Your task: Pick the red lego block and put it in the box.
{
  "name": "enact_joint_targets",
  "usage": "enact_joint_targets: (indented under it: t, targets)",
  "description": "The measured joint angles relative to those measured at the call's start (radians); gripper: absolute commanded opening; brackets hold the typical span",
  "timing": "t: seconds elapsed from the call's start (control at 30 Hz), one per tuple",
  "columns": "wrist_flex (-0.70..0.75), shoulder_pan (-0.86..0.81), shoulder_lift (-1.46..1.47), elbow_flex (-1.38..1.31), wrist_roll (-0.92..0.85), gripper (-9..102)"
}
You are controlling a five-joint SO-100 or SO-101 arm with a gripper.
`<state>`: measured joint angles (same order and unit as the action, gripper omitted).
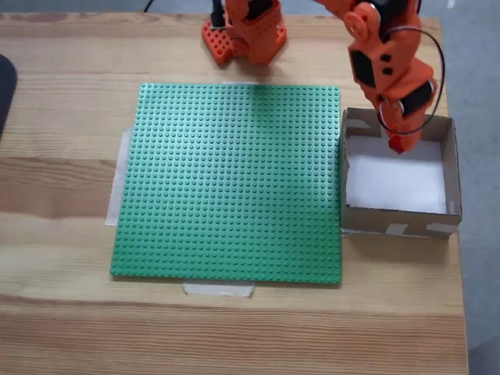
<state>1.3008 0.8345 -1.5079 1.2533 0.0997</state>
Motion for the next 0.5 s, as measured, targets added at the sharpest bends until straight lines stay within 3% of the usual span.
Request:
enact_joint_targets:
  t: [0.5]
  targets:
    - [0.020, 0.021, 0.077, -0.002, -0.034, 2]
